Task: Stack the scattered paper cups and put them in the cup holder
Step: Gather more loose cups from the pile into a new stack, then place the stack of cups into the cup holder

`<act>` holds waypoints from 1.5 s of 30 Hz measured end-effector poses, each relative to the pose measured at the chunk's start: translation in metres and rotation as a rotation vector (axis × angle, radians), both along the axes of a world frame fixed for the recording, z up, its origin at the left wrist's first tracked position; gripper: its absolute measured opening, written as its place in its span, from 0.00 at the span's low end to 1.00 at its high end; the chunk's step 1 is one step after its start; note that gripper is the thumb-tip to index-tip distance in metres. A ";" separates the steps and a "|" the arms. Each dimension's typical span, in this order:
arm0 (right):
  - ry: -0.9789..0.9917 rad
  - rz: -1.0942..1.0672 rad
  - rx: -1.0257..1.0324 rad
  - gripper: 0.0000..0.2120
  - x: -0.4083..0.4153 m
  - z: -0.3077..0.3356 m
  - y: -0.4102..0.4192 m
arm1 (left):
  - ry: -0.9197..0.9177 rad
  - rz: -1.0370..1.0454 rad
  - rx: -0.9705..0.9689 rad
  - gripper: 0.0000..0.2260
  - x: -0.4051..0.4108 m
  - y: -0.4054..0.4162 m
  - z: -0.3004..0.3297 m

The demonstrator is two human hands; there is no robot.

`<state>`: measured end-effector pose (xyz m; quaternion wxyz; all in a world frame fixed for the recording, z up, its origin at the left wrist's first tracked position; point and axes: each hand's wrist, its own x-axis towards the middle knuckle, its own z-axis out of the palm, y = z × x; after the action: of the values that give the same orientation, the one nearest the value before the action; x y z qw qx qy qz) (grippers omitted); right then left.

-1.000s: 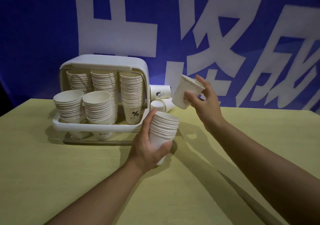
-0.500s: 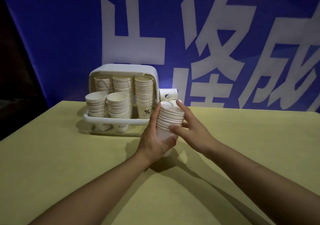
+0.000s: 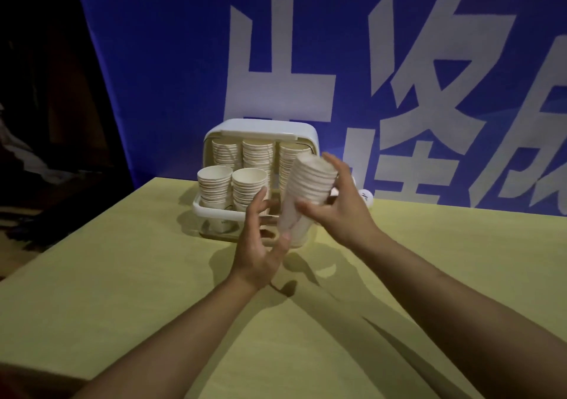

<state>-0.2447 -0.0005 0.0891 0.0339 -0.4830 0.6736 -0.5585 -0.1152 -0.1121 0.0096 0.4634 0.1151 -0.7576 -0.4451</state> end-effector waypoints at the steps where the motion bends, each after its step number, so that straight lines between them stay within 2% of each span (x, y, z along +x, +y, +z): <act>1: 0.017 -0.036 -0.030 0.43 -0.003 0.005 -0.007 | 0.028 0.033 0.020 0.34 0.003 -0.006 -0.006; 6: 0.087 -0.113 -0.054 0.43 -0.012 0.004 -0.048 | 0.067 0.108 0.122 0.27 0.004 -0.024 -0.017; 12: 0.143 -0.135 0.117 0.44 -0.018 -0.035 -0.086 | 0.039 0.092 0.155 0.24 0.001 -0.025 -0.024; 20: 0.252 -0.249 0.263 0.42 -0.019 -0.049 -0.092 | -0.034 0.068 0.193 0.20 -0.001 -0.018 -0.020; 27: 0.199 -0.201 0.290 0.45 -0.028 -0.040 -0.062 | -0.106 0.020 0.146 0.19 -0.011 -0.005 -0.016; 30: 0.159 -0.183 0.260 0.40 -0.041 -0.031 -0.036 | -0.162 -0.044 0.103 0.19 -0.024 0.006 -0.014; 32: 0.133 -0.186 0.279 0.33 -0.057 -0.028 -0.013 | -0.220 -0.104 0.100 0.19 -0.038 0.017 -0.011; 35: 0.198 -0.243 0.373 0.21 -0.087 -0.030 0.015 | -0.309 -0.168 0.113 0.19 -0.062 0.035 -0.004; 37: 0.328 -0.349 0.479 0.18 -0.119 -0.033 0.038 | -0.366 -0.210 0.111 0.18 -0.085 0.052 0.001; 41: 0.521 -0.508 0.750 0.19 -0.203 -0.037 0.091 | -0.379 -0.299 0.113 0.16 -0.133 0.082 0.003; 45: 0.635 -0.649 0.942 0.25 -0.285 -0.041 0.140 | -0.467 -0.388 0.094 0.13 -0.170 0.098 0.000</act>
<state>-0.5298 0.1391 0.0478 -0.1288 -0.3301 0.9350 -0.0157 -0.2856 -0.0137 0.0093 0.1773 0.0891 -0.8299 -0.5214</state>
